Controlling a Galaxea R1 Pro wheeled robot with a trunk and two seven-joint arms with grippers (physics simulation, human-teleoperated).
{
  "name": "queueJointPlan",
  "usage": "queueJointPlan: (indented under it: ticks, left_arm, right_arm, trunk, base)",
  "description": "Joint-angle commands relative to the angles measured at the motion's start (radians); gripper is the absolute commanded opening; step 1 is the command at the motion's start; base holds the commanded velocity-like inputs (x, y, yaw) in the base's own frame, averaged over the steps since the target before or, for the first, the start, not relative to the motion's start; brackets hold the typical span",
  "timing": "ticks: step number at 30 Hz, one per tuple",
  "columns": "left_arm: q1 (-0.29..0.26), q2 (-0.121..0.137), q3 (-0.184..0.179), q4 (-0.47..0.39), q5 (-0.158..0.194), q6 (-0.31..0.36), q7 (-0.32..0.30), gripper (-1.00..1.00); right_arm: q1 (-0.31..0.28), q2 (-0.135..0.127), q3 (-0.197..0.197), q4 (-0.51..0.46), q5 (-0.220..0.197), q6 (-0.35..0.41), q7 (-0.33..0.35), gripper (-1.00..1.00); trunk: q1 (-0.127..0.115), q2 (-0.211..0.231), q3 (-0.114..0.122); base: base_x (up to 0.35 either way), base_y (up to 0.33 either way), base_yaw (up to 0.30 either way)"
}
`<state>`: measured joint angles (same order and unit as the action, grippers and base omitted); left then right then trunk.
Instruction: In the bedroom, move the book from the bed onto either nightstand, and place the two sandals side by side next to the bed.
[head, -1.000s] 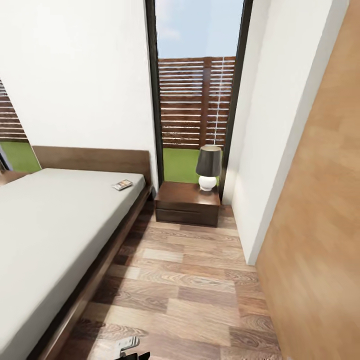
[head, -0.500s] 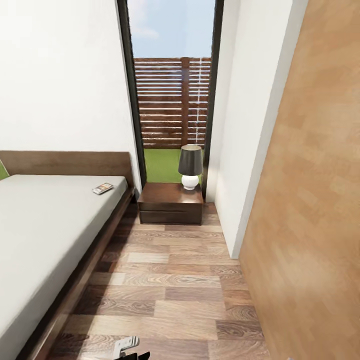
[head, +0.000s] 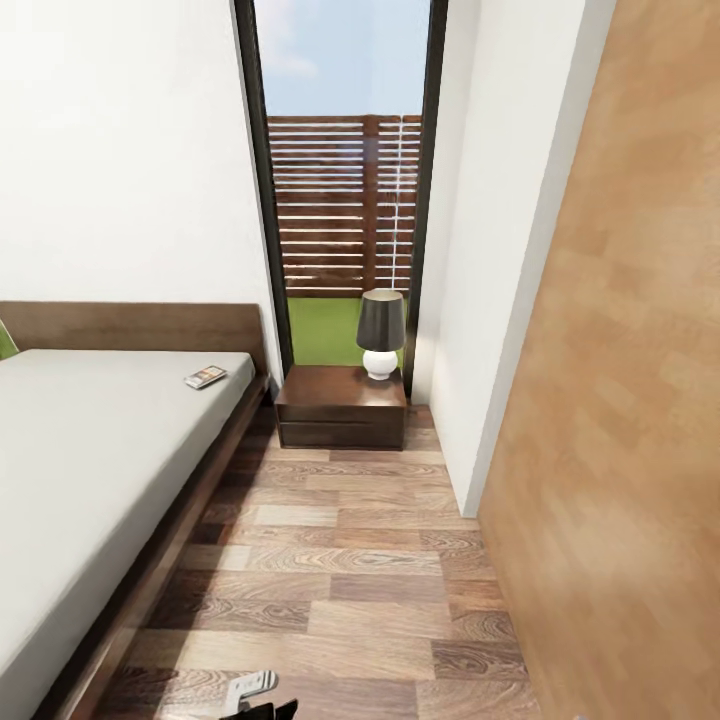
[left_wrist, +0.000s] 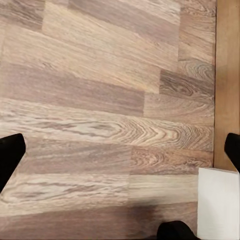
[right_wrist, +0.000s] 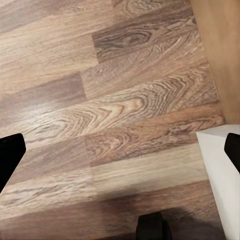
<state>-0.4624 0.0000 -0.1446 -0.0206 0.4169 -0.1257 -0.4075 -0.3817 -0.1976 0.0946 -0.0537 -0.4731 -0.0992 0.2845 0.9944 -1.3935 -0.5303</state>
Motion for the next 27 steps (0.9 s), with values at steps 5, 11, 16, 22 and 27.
queueJointPlan:
  ticks: [5, 11, 16, 22, 27]
  left_arm:
    - [-0.001, -0.018, -0.011, 0.001, 0.006, -0.035, 0.296, 1.0]
    - [0.0, -0.04, -0.012, 0.001, 0.006, -0.037, 0.367, 1.0]
    - [0.002, -0.042, -0.012, 0.001, 0.006, -0.036, 0.372, 1.0]
    - [0.004, -0.043, -0.012, 0.001, 0.006, -0.036, 0.372, 1.0]
    - [0.004, -0.043, -0.012, 0.001, 0.006, -0.035, 0.372, 1.0]
  right_arm:
    - [-0.001, 0.001, 0.009, 0.002, -0.009, -0.004, 0.004, 1.0]
    - [0.0, 0.001, 0.008, 0.002, -0.009, -0.004, 0.005, 1.0]
    - [-0.001, 0.001, 0.008, 0.003, -0.009, -0.004, 0.007, 1.0]
    - [-0.001, 0.001, 0.008, 0.003, -0.009, -0.004, 0.007, 1.0]
    - [0.0, 0.001, 0.008, 0.003, -0.009, -0.004, 0.007, 1.0]
  trunk:
    - [0.0, -0.001, -0.001]
    - [0.0, -0.001, -0.001]
    - [0.0, -0.001, 0.001]
    - [0.0, -0.001, 0.009]
    - [0.0, -0.001, 0.017]
  base:
    - [0.0, 0.0, 0.0]
    - [0.0, 0.0, 0.0]
    - [0.0, 0.0, 0.0]
    - [0.0, 0.0, 0.0]
    - [0.0, 0.0, 0.0]
